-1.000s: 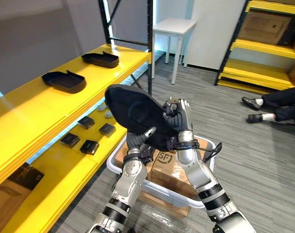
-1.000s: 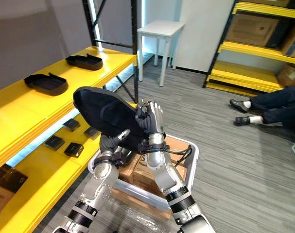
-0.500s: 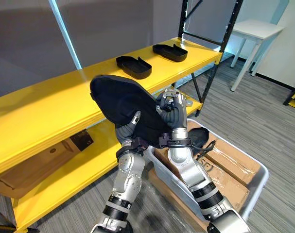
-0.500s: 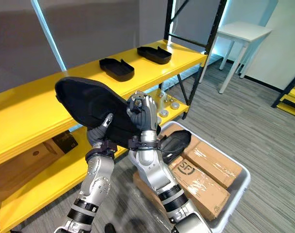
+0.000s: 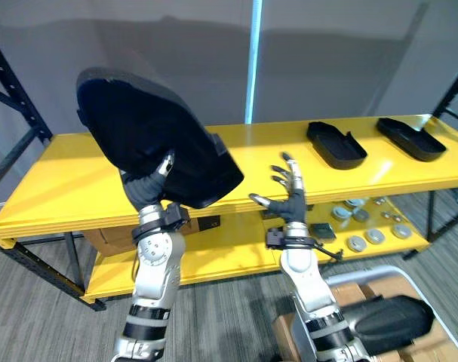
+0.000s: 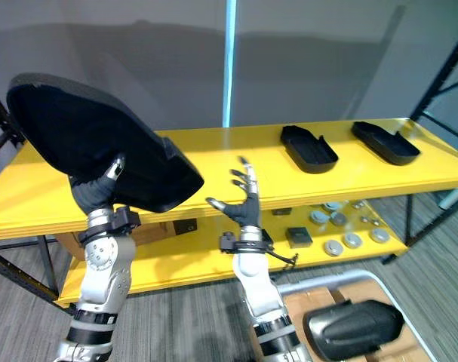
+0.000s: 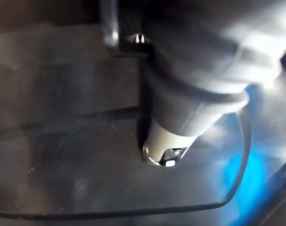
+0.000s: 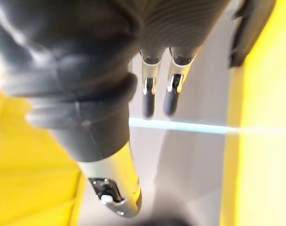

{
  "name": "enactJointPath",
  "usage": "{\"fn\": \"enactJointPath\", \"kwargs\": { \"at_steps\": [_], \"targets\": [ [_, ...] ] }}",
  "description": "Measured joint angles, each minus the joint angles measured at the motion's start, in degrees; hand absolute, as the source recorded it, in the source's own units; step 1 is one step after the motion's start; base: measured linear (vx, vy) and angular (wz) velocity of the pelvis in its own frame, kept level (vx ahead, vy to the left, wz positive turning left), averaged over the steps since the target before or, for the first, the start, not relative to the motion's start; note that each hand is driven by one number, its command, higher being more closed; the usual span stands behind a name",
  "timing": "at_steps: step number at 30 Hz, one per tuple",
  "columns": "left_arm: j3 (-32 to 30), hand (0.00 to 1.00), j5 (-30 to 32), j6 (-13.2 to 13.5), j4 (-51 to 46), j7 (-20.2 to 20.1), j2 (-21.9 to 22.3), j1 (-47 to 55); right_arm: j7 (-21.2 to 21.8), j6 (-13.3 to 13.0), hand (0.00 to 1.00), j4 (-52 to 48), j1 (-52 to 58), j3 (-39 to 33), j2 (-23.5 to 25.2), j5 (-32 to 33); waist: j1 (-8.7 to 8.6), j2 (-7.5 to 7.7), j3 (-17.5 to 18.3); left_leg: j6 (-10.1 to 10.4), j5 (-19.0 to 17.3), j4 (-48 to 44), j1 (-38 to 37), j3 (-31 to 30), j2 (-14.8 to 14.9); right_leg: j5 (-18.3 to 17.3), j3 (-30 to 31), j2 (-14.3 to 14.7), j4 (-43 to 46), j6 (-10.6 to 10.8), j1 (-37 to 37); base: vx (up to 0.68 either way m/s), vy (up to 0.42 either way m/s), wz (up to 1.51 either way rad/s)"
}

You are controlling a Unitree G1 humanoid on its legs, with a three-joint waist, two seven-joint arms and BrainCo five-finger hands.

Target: Walk over and take plastic housings, then place them on the shelf

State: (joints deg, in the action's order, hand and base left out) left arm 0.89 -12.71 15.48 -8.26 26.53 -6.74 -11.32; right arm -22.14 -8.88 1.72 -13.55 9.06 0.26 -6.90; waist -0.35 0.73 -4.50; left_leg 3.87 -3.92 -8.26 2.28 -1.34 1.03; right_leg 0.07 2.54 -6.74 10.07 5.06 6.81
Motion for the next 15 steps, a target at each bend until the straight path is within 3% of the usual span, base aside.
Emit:
{"fn": "enactJointPath", "kwargs": {
  "at_steps": [3, 5, 10, 11, 12, 15],
  "targets": [
    [0.2, 1.0, 3.6, -2.1, -0.2, -2.0, 0.5, 0.9, 1.1, 0.0, 0.0, -5.6, 6.5, -8.1, -0.7, 2.2, -1.2, -0.2, -0.5, 0.8, -1.2, -3.3, 3.4, 1.8, 3.5, 2.6, -5.2, 2.2, -7.5, -1.4, -4.0, 0.17, -0.099, 0.6],
    [0.2, 1.0, 5.5, -3.1, -0.2, -2.8, 0.5, 0.9, 1.5, -0.3, 0.0, -9.3, 10.9, -14.1, -2.0, 3.2, -1.87, -0.65, -0.9, 0.0, -0.6, -3.5, 4.0, 9.7, 5.4, 2.6, -7.5, 2.2, -7.7, -1.4, -4.5, 0.1, -0.044, 0.43],
    [-3.6, 1.0, 15.6, -5.5, 0.7, -4.2, -2.9, -1.3, 9.0, -3.1, 0.0, -19.3, 20.8, -19.3, -3.1, 13.4, -2.74, -0.79, -1.0, -0.8, 1.6, 3.0, 0.2, 13.6, 4.0, 2.5, -6.4, 1.2, -8.8, -1.3, -4.7, 0.07, 0.051, -0.14],
    [-4.6, 1.0, 17.1, -5.9, 1.8, -4.6, -4.6, -3.0, 11.0, -3.7, 0.0, -20.9, 22.7, -20.2, -3.1, 16.0, -3.64, -0.78, -1.0, -1.0, 2.2, 4.3, 0.0, 13.6, 3.5, 2.5, -6.4, 1.0, -9.3, -1.3, -4.7, 0.02, 0.046, -0.05],
    [-5.8, 1.0, 17.3, -6.2, 3.9, -5.4, -6.2, -5.6, 13.5, -4.3, 0.0, -21.6, 24.4, -21.8, -3.1, 19.7, -4.64, -0.78, -1.0, -0.9, 2.9, 6.0, -0.8, 14.0, 3.3, 2.5, -6.2, 0.8, -9.5, -1.3, -4.7, 0.01, 0.04, -0.04],
    [-6.7, 1.0, 15.5, -6.6, 8.9, -7.0, -9.7, -10.5, 15.7, -4.8, 0.0, -21.6, 27.4, -22.9, -2.9, 22.5, -5.25, -0.79, -1.0, -1.1, 3.6, 8.7, -2.5, 15.7, 3.2, 2.5, -4.7, 1.2, -9.7, -1.3, -4.7, -0.01, 0.02, -0.24]
  ]
}}
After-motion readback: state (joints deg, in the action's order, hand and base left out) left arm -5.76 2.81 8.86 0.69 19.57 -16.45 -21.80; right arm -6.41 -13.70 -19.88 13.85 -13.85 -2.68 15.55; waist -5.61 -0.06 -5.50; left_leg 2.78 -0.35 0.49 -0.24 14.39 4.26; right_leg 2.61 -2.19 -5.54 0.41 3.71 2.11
